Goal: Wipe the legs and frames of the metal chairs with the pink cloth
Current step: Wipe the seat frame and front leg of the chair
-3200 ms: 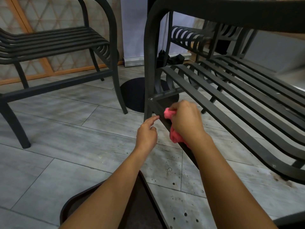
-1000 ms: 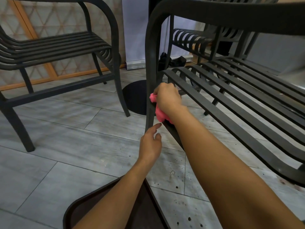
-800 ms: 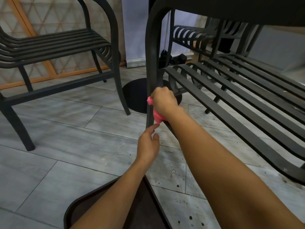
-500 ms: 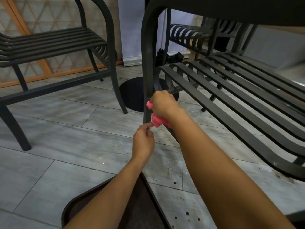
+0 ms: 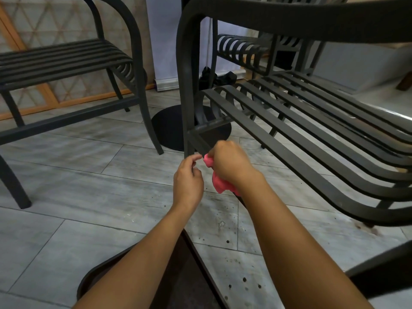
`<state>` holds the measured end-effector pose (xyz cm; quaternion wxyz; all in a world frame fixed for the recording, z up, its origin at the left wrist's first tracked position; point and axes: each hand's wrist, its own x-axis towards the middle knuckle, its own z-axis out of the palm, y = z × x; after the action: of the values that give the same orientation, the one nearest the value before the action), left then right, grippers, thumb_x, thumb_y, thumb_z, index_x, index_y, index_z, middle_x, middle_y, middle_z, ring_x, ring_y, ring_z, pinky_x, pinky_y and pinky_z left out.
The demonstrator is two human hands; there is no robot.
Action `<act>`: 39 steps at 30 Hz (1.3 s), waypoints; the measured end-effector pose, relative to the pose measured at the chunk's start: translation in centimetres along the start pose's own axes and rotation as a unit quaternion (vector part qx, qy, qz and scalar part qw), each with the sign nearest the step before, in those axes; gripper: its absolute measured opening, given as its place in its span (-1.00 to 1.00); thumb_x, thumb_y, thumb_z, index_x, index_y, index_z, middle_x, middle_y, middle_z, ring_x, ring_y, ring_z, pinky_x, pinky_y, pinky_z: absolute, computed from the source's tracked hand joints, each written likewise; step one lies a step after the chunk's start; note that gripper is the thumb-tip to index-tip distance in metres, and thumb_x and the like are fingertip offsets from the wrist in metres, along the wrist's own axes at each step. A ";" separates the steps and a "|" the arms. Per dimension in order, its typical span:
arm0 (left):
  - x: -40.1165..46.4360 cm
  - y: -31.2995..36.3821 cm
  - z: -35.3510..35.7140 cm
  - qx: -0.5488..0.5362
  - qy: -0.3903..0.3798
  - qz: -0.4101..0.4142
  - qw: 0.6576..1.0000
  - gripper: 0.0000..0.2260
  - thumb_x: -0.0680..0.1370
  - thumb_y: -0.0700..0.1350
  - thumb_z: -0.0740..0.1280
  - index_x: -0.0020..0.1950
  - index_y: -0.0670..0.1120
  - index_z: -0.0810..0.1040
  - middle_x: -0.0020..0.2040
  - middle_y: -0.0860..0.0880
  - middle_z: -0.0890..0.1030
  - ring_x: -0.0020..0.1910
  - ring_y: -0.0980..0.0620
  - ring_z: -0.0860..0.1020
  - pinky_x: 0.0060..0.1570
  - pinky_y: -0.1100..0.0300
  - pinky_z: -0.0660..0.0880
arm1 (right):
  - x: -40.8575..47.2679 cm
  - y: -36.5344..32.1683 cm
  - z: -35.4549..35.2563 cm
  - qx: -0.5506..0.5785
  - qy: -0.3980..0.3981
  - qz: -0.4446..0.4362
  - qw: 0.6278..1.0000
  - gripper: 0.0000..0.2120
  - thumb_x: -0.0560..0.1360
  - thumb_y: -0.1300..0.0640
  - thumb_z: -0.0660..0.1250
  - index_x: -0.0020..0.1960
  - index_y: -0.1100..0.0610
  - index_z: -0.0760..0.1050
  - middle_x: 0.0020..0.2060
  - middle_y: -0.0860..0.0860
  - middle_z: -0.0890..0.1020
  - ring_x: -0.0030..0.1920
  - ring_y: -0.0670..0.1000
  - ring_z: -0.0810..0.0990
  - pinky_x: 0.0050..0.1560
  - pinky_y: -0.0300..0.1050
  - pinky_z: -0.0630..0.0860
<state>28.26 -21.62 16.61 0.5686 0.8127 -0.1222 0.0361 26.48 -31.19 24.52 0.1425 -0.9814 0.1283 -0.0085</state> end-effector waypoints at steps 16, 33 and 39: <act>-1.0 0.4 0.1 0.175 -0.094 0.116 0.973 -0.50 0.53 -0.38 0.10 0.37 0.05 0.41 0.43 0.12 0.34 0.41 0.10 0.26 0.37 0.05 0.30 | -4.6 2.0 0.7 -0.024 0.051 -0.016 0.998 -0.83 0.50 0.20 0.31 0.08 0.12 0.57 0.01 0.04 0.53 -0.03 0.08 0.55 -0.18 -0.15 0.40; -1.4 0.2 0.0 0.213 -0.099 0.164 0.958 -0.50 0.53 -0.35 0.12 0.42 0.02 0.34 0.45 0.09 0.30 0.43 0.10 0.24 0.39 0.08 0.29 | -12.0 3.6 -1.5 0.114 0.220 0.072 0.966 -0.70 0.32 0.37 0.30 -0.15 0.00 0.62 -0.17 -0.10 0.60 -0.17 -0.04 0.61 -0.13 -0.18 0.56; -2.6 0.4 0.3 0.196 -0.103 0.244 0.944 -0.60 0.53 -0.35 0.19 0.34 -0.08 0.45 0.36 0.02 0.43 0.41 0.07 0.30 0.39 0.16 0.21 | -10.4 2.8 -1.2 0.110 0.189 0.089 0.972 -0.75 0.33 0.28 0.40 -0.07 0.01 0.66 -0.17 -0.06 0.64 -0.19 -0.05 0.63 -0.20 -0.29 0.52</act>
<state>25.68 -21.58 16.33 0.3565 0.8523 -0.3657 0.1129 15.71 -31.44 25.11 0.2233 -0.9250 0.2377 -0.1949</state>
